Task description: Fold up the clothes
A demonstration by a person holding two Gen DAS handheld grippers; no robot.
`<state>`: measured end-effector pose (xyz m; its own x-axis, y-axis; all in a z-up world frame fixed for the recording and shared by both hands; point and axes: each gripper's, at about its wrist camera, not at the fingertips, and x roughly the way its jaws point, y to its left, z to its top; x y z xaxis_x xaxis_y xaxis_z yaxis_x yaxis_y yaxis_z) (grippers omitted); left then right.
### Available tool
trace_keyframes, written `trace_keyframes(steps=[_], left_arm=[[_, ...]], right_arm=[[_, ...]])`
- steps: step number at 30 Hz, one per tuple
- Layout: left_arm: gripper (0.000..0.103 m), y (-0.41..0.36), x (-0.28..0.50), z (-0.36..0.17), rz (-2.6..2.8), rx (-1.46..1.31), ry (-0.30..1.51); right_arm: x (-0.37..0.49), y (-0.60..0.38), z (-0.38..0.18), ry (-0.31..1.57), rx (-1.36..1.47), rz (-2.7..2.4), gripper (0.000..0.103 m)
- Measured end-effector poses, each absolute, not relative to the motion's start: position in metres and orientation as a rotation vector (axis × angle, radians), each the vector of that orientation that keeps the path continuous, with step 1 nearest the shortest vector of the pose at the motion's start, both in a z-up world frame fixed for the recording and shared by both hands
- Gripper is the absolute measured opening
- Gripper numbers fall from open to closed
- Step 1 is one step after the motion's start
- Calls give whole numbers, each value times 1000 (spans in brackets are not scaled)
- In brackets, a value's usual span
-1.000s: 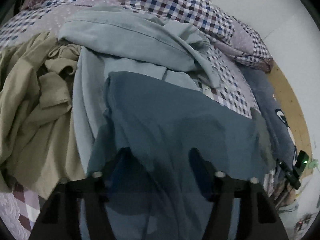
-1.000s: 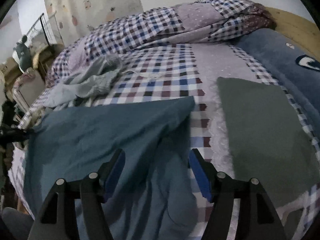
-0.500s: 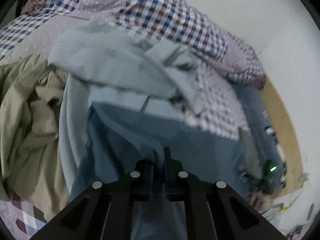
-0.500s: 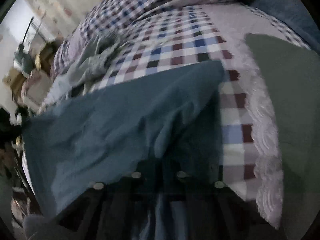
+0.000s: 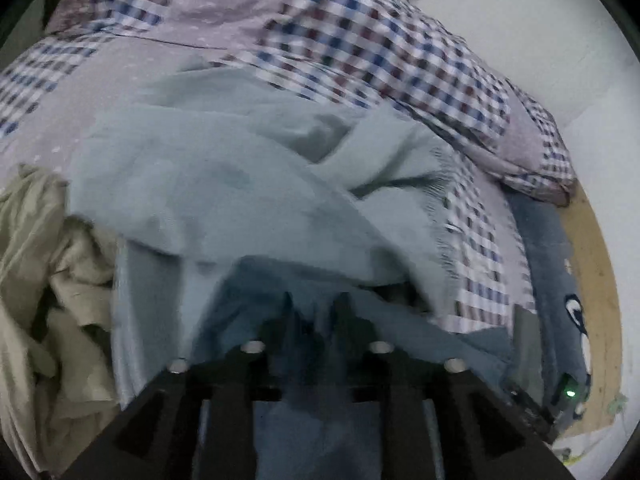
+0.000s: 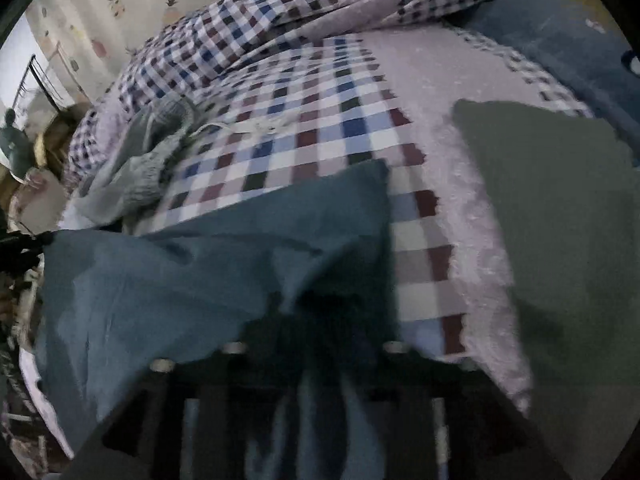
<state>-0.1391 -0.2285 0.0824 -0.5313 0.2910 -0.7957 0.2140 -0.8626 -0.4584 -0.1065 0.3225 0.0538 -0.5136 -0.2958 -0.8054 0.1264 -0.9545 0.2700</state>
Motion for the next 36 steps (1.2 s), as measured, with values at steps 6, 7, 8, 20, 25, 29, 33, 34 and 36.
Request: trace_keyframes(steps=[6,7,8,20,25,29,33,34,36], left_arm=[[71,-252,-54,86,2613,-1366,-833],[71,-248,-34,84,2626,-1363,-795],[72,-244,-15,82,2639,-1361,-758],[72,-211,121,40,2699,-1321,-859],[59,-198,128,33,2701,-1383,-732],[13,-201,138,29,2707,-1447,-658],[1,-214,148,26,2689,-1451,-745],[1,-216,151,26,2688,-1452,-757],[1,-211,156,29,2717,-1465,-690]], right_arm=[[-74,324,85,-163,1329,-2581,56],[-66,317,88,-151,1315,-2555,56],[-58,309,92,-139,1300,-2528,56],[120,99,67,434,974,-1992,56],[136,67,39,629,962,-2021,56],[125,69,47,607,972,-2078,16],[113,84,77,431,968,-2132,8],[111,88,88,382,960,-2142,8],[105,95,110,285,944,-2162,8]])
